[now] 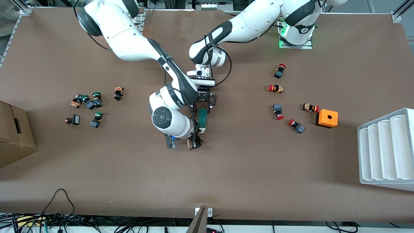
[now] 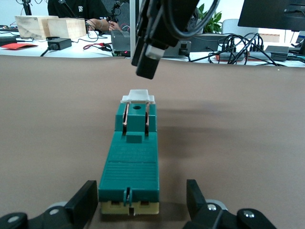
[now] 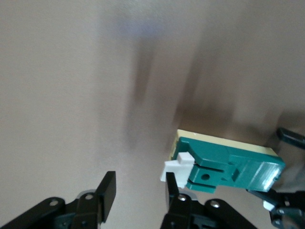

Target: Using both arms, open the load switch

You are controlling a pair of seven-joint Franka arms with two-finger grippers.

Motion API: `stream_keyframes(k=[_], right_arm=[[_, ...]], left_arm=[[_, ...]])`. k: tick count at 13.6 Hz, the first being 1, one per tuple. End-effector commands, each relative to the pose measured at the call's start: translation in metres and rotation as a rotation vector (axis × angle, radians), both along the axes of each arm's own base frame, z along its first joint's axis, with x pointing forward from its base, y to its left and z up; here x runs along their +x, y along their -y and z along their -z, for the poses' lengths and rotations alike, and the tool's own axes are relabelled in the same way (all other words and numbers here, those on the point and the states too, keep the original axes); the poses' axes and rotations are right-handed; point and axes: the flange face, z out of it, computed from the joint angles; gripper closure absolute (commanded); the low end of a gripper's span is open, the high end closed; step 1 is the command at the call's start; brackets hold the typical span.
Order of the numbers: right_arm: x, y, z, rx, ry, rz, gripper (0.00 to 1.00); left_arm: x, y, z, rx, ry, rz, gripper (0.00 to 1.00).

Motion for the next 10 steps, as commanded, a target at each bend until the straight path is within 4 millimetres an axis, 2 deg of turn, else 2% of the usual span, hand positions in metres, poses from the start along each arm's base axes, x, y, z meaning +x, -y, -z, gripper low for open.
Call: stream_keyframes(k=[1, 2, 4, 7, 10], right_arm=[[-0.002, -0.006, 0.004, 0.011, -0.048, 0.027, 0.51], [-0.002, -0.005, 0.011, 0.005, -0.068, 0.041, 0.51], [0.003, -0.002, 0.004, 0.015, -0.109, 0.044, 0.5], [0.003, 0.0, -0.013, 0.04, -0.17, 0.052, 0.49], [0.01, 0.005, -0.018, 0.086, -0.187, 0.087, 0.49]], left_arm=[[-0.001, 0.009, 0.014, -0.031, 0.0, 0.026, 0.36], [0.0, 0.009, 0.014, -0.03, 0.001, 0.026, 0.4], [0.001, 0.007, 0.016, -0.028, 0.002, 0.023, 0.46], [0.001, 0.006, 0.019, -0.025, 0.004, 0.021, 0.47], [0.0, 0.006, 0.02, -0.023, 0.006, 0.021, 0.48]])
